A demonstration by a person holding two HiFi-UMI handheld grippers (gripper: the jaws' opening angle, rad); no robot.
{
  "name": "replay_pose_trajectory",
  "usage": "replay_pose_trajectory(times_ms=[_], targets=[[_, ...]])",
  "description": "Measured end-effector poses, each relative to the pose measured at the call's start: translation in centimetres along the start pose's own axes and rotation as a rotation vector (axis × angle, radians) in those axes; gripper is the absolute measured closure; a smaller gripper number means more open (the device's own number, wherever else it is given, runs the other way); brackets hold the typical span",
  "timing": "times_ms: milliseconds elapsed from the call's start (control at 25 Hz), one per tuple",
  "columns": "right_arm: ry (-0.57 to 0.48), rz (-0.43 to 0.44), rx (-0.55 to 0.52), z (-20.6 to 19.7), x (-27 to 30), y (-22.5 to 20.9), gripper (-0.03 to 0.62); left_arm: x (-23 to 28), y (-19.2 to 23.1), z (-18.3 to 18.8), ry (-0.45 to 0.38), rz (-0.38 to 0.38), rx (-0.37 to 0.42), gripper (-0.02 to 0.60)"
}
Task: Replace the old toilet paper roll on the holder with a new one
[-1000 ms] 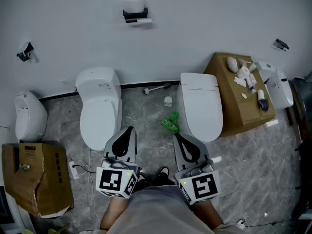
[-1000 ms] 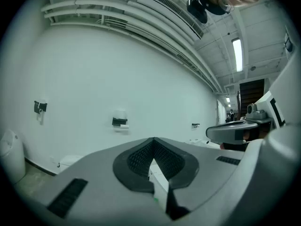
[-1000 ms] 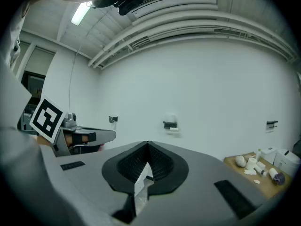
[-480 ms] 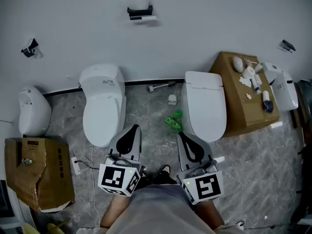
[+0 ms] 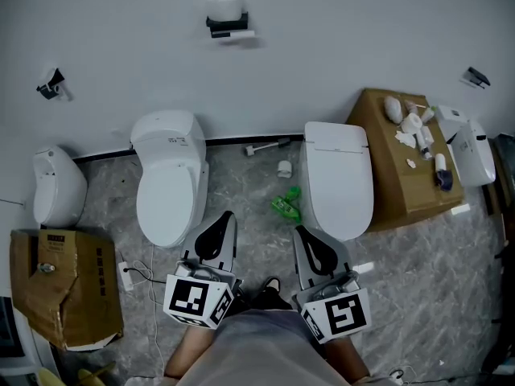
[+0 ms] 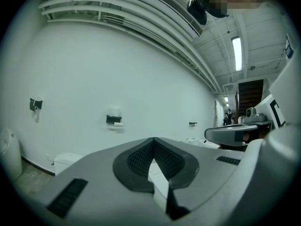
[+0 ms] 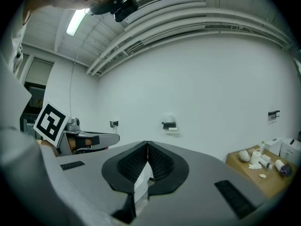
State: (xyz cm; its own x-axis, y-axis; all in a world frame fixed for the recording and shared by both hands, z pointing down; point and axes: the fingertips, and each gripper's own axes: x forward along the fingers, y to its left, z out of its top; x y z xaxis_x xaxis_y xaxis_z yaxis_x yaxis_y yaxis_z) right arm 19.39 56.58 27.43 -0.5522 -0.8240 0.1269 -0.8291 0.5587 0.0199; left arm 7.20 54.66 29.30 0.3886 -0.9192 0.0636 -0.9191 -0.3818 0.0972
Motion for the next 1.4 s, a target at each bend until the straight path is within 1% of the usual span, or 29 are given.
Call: replay_pose_trajectory(times_ms=[240, 440, 720, 1040, 1400], targets=[[0.002, 0.028, 0.022, -0.7, -0.7, -1.2, 0.577, 0.9, -1.6, -0.8, 0.029, 0.027, -0.011, 0.577], [-0.001, 0.040, 0.027, -1.0, -1.3, -2.0, 0.577, 1.4, -3.6, -1.1, 0.034, 0.013, -0.005, 0.577], [0.020, 0.049, 0.050, -1.9, -1.7, -1.7, 0.577, 1.3, -3.7, -1.2, 0.029, 0.014, -0.012, 0.577], [0.025, 0.063, 0.037, -1.8, 0.8, -1.2, 0.577, 2.3, -1.4, -1.2, 0.012, 0.021, -0.032, 0.577], [0.026, 0.081, 0.025, -0.7, 6.7, -0.8, 0.577, 5.3, 3.1, -0.3, 0.000, 0.007, -0.036, 0.577]])
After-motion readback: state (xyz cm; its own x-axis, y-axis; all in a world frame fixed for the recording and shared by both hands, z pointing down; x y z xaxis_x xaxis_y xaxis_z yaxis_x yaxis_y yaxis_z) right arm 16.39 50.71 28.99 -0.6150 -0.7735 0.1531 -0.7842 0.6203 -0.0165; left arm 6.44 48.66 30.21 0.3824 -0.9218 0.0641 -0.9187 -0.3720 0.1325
